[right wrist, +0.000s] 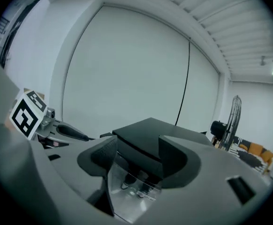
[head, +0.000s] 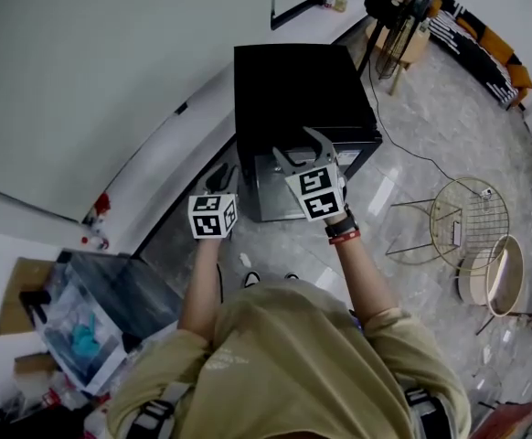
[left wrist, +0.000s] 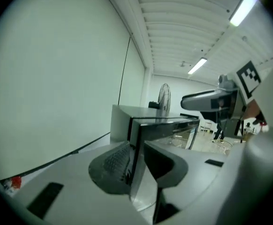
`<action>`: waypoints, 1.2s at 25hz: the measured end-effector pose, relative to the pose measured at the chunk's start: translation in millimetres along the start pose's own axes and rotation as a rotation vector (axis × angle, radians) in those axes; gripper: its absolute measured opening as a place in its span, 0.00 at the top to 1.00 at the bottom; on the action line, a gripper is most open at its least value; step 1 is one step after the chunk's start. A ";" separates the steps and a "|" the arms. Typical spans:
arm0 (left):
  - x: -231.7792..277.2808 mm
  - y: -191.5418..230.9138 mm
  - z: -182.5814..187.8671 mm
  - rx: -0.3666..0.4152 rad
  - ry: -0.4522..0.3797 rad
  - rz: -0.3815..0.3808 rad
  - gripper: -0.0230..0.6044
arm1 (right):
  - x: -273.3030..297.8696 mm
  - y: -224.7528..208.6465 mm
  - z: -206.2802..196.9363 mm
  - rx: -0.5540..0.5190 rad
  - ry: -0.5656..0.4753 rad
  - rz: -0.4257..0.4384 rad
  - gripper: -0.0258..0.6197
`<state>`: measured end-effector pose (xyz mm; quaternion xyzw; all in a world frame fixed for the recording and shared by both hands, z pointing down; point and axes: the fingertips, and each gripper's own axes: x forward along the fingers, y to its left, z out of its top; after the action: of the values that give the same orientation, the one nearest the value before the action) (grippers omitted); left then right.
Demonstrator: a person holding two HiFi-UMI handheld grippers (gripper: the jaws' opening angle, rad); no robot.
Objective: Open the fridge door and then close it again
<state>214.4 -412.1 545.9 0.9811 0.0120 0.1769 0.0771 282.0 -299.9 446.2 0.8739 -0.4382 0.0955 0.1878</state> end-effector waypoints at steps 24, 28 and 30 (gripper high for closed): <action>-44.4 -94.9 111.1 0.136 -0.319 -0.118 0.90 | -86.3 -41.4 5.2 0.356 -0.217 -0.191 0.92; -43.0 -88.9 105.9 0.120 -0.292 -0.105 0.90 | -90.1 -39.3 4.0 0.365 -0.222 -0.208 0.92; -43.1 -87.4 102.0 0.114 -0.270 -0.109 0.90 | -91.5 -37.3 3.9 0.363 -0.219 -0.216 0.92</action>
<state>209.9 -343.0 423.0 0.9967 0.0645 0.0377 0.0318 257.2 -214.3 403.2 0.9402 -0.3356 0.0568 -0.0122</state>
